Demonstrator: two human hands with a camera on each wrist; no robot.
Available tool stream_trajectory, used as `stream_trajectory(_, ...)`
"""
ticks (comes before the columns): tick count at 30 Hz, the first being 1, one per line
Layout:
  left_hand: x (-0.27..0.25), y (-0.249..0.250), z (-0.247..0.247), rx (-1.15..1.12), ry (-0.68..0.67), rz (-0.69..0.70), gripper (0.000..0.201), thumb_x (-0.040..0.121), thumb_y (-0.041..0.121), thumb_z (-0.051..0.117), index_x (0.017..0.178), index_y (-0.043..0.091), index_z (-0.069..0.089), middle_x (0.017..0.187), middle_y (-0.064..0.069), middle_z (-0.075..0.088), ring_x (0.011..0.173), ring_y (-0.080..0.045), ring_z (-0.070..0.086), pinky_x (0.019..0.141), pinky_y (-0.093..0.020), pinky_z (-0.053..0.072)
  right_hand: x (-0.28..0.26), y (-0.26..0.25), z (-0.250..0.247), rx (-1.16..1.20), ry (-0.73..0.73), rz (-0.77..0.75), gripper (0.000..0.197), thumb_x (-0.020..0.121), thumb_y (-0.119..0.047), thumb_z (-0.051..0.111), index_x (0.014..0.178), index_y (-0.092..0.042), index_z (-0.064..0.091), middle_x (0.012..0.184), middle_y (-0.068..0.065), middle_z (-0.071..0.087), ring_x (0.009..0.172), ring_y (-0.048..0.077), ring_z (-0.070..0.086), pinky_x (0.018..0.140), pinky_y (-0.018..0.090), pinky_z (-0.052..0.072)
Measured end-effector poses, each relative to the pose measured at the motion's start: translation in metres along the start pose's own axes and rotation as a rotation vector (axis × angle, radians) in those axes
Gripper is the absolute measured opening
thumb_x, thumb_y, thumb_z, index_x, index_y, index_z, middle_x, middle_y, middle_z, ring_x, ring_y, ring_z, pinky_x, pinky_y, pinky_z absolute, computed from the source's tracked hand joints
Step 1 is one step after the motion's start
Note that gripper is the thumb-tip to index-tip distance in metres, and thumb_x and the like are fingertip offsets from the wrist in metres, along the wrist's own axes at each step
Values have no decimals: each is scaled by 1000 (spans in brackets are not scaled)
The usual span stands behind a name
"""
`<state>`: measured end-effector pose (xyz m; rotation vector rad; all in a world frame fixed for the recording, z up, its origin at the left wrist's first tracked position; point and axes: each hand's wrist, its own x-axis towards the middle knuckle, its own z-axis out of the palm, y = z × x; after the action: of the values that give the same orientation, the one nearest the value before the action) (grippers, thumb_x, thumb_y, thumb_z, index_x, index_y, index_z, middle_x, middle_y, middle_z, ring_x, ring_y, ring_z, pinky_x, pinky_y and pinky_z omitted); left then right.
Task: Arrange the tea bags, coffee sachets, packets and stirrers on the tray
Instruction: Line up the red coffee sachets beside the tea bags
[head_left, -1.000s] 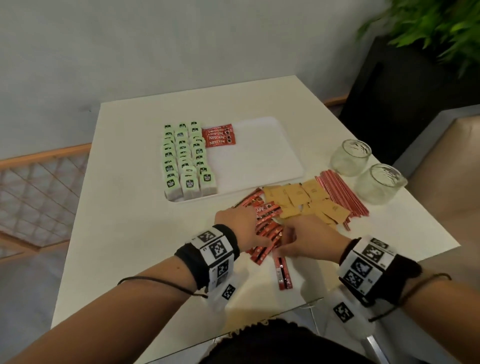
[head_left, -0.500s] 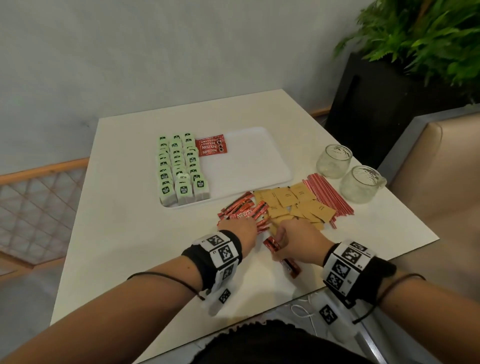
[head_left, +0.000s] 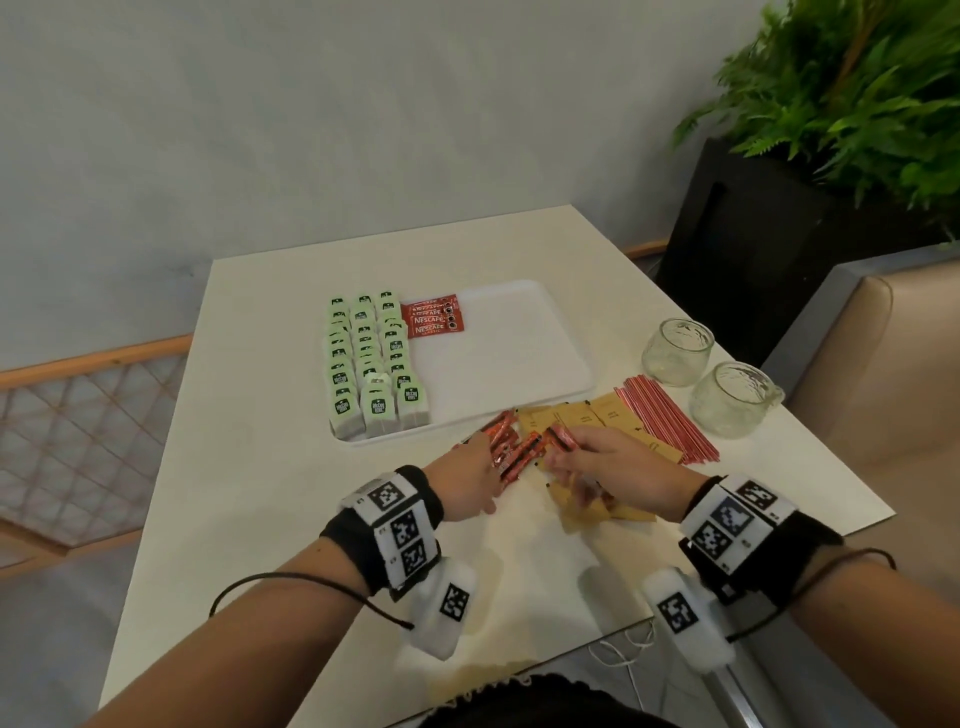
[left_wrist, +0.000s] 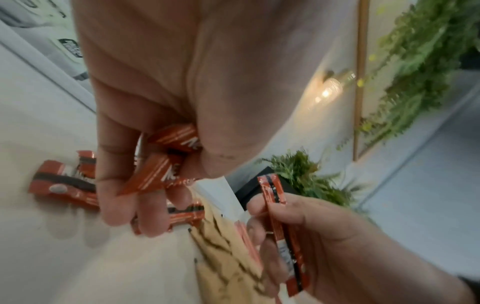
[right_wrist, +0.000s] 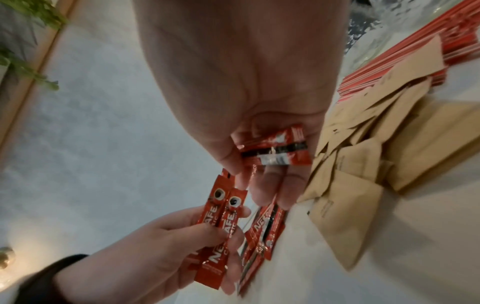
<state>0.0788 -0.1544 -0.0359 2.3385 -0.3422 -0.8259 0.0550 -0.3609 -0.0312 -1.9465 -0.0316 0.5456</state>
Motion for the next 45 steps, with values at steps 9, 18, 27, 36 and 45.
stream_trajectory(9,-3,-8,-23,-482,235,101,22,101,35,47,91,16,48,60,1,54,60,-20,60,68,-38,46,26,-30,3,-48,54,-102,51,104,-45,27,109,-19,70,76,-2,46,55,-4,43,64,14,34)
stream_trajectory(18,-5,-8,-40,-729,399,96,19,93,24,65,82,11,55,47,10,37,38,-10,38,57,-33,46,58,-43,3,-256,83,-270,14,99,-28,53,92,-20,63,80,-6,62,72,7,54,73,28,44)
stream_trajectory(27,2,-13,-63,-753,443,94,24,90,22,69,74,10,56,46,10,35,38,-11,33,47,-28,43,85,-74,3,-341,27,-338,11,96,-29,58,95,-21,66,78,-2,68,61,11,63,69,31,52)
stream_trajectory(36,28,-29,-94,-965,624,31,15,89,19,71,89,10,59,45,10,41,37,-8,36,44,-26,42,129,-81,-20,8,150,-231,16,89,-17,68,92,-2,66,69,5,66,56,13,56,61,25,50)
stream_trajectory(45,60,-51,-128,-948,624,1,17,93,26,65,84,15,55,52,7,36,40,-9,34,47,-28,45,187,-63,-21,110,139,-123,8,96,-8,56,91,-2,57,83,10,66,61,18,59,61,28,54)
